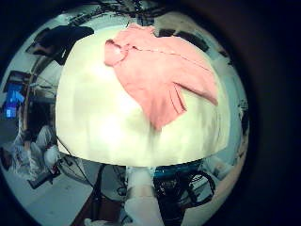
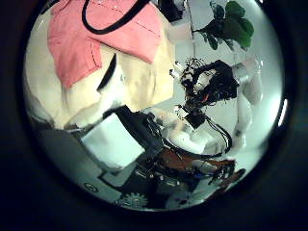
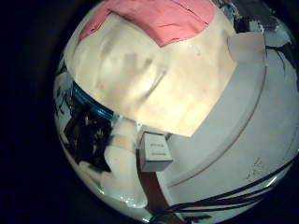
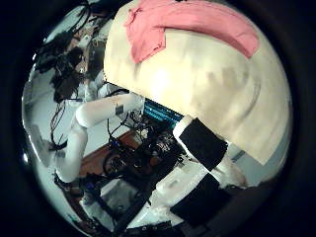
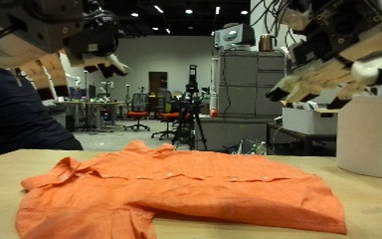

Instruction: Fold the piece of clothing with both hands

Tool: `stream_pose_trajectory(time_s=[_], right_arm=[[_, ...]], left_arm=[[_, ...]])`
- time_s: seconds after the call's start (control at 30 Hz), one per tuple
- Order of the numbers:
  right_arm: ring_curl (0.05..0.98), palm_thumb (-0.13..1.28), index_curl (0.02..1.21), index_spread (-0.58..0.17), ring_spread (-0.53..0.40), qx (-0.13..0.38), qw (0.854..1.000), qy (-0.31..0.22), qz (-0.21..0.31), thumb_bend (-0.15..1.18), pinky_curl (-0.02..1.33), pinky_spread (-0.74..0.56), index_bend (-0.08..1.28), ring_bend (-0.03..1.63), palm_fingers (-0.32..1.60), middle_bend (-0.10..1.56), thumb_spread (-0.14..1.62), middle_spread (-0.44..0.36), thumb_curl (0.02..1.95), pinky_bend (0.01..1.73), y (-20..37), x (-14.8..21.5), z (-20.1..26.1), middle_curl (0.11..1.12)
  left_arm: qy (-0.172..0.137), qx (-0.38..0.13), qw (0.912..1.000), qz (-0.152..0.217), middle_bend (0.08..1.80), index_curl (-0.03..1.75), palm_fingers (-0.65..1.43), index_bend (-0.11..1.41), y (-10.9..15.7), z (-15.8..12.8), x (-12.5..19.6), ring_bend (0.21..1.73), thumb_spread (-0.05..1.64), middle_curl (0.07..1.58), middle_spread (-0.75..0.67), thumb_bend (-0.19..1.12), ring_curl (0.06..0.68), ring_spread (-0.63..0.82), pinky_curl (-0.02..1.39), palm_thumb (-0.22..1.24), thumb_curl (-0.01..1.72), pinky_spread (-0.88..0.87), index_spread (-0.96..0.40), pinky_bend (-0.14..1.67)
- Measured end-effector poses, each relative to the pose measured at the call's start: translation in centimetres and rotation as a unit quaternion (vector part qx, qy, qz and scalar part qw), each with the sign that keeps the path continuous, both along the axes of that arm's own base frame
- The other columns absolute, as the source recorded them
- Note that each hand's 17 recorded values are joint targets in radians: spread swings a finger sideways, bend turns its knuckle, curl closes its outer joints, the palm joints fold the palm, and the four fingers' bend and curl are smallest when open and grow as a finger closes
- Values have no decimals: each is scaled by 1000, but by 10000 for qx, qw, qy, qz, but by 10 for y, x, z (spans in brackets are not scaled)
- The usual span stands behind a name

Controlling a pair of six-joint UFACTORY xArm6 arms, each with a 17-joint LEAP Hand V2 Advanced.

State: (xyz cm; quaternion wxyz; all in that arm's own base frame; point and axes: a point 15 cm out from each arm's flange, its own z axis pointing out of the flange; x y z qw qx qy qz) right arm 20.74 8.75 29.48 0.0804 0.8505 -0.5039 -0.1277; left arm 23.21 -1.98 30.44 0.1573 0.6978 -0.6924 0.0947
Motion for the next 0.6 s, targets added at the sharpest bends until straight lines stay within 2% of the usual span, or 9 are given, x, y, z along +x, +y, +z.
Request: stream_pose_trajectory(time_s=[0.27,0.37,0.43,0.5,0.6], right_arm=[[224,584,378,-268,225,18,10000,-56,31,-11,265,344,201,193,228,189,1366,107,215,181,1,0,2,316],[225,578,378,-300,225,23,9999,-41,118,-11,263,343,200,193,231,191,1366,101,215,180,3,-2,1,317],[225,574,378,-314,225,21,9999,-31,115,-12,262,338,198,193,231,191,1363,99,215,180,3,-2,1,317],[226,567,376,-329,225,25,10000,-44,83,-11,262,336,192,195,228,191,1366,97,211,182,2,-1,2,319],[228,565,372,-340,225,30,10000,-61,2,-10,262,334,191,195,227,191,1366,92,210,183,-1,2,1,321]], left_arm=[[89,39,9999,-32,201,427,466,195,1,-6,1,391,1065,376,-30,-22,155,258,249,602,390,192,-98,194],[127,77,9999,-2,287,421,499,184,4,-9,1,377,1066,393,-40,-22,147,258,233,603,390,187,-90,176],[126,80,9999,-10,211,431,464,199,4,-8,2,415,1066,387,-1,-22,158,253,240,604,390,185,-89,199],[145,90,9998,-85,273,425,497,182,0,-9,2,399,1066,392,-18,-22,149,257,228,604,389,184,-87,179],[278,189,9990,-277,200,438,466,208,-6,-15,2,423,1066,383,-17,-22,155,252,233,604,389,183,-87,200]])
